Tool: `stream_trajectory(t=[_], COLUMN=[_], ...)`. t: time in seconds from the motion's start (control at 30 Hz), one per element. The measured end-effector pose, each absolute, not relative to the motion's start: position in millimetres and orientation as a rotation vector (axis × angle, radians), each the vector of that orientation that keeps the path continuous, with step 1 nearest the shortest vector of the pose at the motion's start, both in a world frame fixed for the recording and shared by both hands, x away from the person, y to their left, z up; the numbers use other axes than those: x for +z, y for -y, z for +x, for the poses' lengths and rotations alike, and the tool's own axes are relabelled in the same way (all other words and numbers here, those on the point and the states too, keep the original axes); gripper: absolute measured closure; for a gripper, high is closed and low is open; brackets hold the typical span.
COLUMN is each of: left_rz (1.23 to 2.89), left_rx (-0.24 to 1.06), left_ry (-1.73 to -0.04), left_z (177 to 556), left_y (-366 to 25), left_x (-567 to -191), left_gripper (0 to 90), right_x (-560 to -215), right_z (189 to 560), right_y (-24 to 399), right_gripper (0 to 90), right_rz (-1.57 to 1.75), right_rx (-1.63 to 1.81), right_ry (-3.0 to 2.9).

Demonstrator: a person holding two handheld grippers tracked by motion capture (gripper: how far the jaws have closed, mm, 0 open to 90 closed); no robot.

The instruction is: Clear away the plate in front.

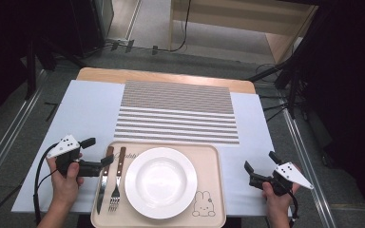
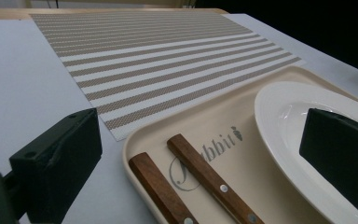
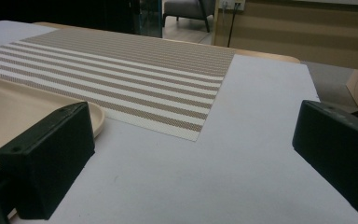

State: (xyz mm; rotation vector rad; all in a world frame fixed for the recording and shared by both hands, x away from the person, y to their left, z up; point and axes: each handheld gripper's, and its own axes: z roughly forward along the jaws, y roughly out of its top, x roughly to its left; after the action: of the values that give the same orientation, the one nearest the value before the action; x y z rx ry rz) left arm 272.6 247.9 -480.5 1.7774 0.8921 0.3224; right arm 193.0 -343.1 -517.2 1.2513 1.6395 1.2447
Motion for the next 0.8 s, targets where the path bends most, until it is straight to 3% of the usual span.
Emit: stream_trajectory(t=[0.8], left_rz=[1.760], left_rx=[0.371], left_ry=[-0.955], left_z=[264], left_y=[-288], left_x=[-489], left_gripper=[0.0], right_x=[-517], right_z=[193], right_y=[343], right_gripper=[0.0], right_rz=[1.252], right_rx=[1.245], right_ry=[-1.640])
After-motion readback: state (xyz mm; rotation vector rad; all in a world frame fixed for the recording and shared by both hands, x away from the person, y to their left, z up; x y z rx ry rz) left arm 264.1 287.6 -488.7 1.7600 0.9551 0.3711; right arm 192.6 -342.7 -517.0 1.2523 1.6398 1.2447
